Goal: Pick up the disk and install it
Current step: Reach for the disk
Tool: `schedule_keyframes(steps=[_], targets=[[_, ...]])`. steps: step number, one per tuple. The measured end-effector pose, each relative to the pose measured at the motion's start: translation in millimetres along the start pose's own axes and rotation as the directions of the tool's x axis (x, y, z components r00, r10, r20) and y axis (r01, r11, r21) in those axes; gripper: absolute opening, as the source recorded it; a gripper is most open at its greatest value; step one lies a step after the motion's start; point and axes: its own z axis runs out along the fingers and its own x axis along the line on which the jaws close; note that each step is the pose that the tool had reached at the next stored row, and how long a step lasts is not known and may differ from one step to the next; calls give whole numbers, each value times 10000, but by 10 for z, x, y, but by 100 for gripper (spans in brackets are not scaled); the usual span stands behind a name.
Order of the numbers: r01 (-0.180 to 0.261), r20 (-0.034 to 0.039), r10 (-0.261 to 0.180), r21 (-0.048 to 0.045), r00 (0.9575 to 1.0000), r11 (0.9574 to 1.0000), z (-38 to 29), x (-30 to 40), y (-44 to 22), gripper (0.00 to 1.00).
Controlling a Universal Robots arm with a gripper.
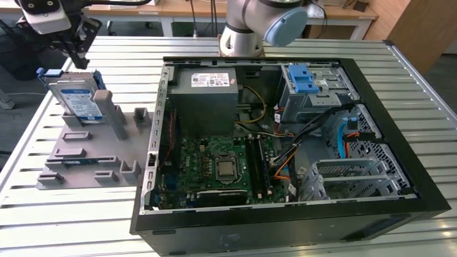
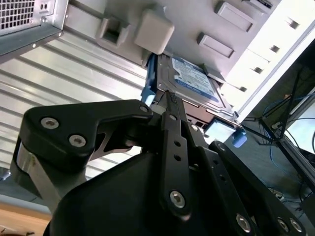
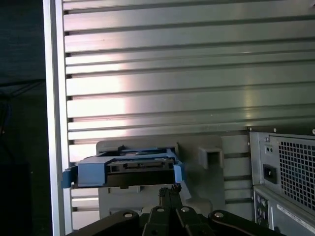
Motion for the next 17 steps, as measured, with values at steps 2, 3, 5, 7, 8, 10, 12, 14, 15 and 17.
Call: schedule_keyframes(steps=[2,3,5,7,8,10,12,14,15,17], targets=[[11,0,-11,0,10000,10000,16,69,3,11],[18,-1,-18,1,10000,10000,25,95,8,11],[25,-1,-25,3,10000,10000,40,137,19,11],[65,-2,-65,4,10000,10000,48,180,22,11],[82,-3,-82,4,10000,10000,50,204,23,11],[90,-4,-90,4,10000,10000,53,273,27,11],[90,-4,-90,4,10000,10000,57,343,32,11],[89,-4,-89,4,10000,10000,60,401,35,11],[89,-6,-89,5,10000,10000,61,428,34,11],[89,-5,-89,4,10000,10000,64,484,32,11]])
